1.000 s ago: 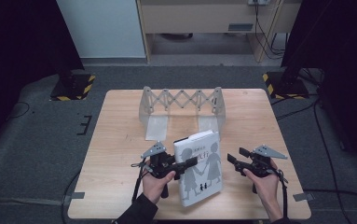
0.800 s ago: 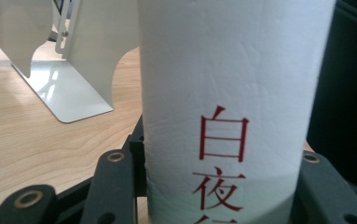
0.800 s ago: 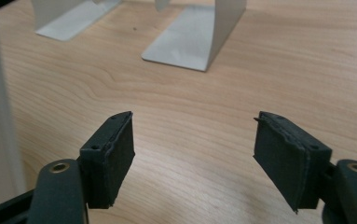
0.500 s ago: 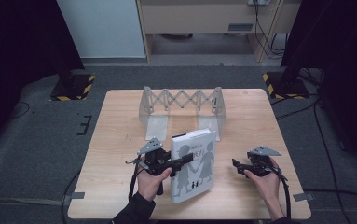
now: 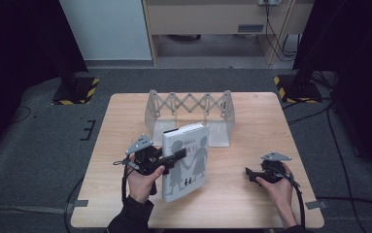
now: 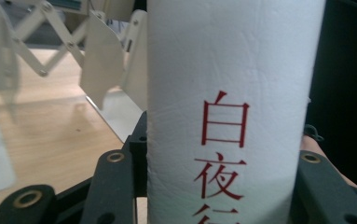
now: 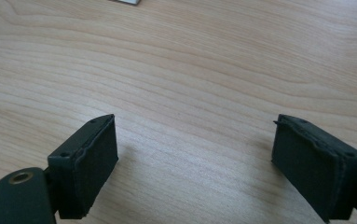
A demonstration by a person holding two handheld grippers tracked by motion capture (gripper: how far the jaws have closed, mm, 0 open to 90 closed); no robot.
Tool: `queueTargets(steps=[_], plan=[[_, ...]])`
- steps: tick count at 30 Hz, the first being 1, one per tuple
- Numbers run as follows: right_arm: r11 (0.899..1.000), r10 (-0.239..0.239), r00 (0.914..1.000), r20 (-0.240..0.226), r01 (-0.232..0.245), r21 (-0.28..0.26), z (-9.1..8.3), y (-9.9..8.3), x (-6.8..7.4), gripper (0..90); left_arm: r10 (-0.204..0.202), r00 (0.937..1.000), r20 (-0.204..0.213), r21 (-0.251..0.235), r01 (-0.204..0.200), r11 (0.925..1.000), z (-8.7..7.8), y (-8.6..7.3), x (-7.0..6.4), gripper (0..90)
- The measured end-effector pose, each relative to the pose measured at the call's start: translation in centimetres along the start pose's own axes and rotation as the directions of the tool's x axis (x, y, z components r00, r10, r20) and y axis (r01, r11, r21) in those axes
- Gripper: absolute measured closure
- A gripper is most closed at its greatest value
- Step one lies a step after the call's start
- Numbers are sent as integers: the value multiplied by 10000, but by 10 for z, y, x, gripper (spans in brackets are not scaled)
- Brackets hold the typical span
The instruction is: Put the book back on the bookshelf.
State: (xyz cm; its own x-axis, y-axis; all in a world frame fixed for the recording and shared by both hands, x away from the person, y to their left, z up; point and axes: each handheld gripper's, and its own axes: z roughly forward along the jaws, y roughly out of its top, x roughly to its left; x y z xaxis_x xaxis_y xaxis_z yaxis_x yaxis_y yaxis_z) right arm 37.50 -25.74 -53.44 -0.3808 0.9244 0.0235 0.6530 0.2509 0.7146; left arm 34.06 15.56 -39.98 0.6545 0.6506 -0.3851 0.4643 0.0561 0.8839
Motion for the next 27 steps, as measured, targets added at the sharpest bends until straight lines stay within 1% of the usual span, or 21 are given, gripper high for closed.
queueTargets(steps=[1,2,5,7,11,14,17,19,21,25,27], plan=[[9999,-60,10000,-8,60,84,0,-1,-1,139,-12,10000,-74,-51,11,10000,-2,2,1,527],[10000,-75,9999,85,74,62,0,-1,-1,139,-40,9999,-139,-128,39,9999,-5,5,3,527],[10000,-82,9998,169,82,26,1,-2,0,129,-38,9994,-358,-308,27,9995,-11,12,8,526],[9999,-163,9997,194,164,-12,2,-2,1,114,5,9984,-564,-337,-24,9994,-13,16,11,526],[10000,-75,9997,213,77,-64,3,-3,1,92,132,9950,-994,-282,-160,9995,-14,25,18,526],[10000,-71,9997,224,71,-27,3,-2,1,81,250,9903,-1364,-281,-291,9992,-13,31,24,526],[10000,-56,9996,291,57,-52,4,-2,0,72,260,9853,-1689,-335,-321,9989,-12,37,29,526],[10000,-48,9995,301,49,-44,4,-2,0,64,366,9803,-1943,-372,-447,9983,-11,42,32,526],[10000,60,9996,279,-60,23,4,-2,0,56,456,9751,-2170,-414,-558,9976,-10,47,34,526],[10000,58,9996,284,-59,26,4,-2,0,55,545,9658,-2533,-534,-702,9961,-9,56,38,526],[10000,59,9996,284,-60,25,4,-2,0,55,471,9635,-2636,-620,-656,9959,-8,59,41,526]])
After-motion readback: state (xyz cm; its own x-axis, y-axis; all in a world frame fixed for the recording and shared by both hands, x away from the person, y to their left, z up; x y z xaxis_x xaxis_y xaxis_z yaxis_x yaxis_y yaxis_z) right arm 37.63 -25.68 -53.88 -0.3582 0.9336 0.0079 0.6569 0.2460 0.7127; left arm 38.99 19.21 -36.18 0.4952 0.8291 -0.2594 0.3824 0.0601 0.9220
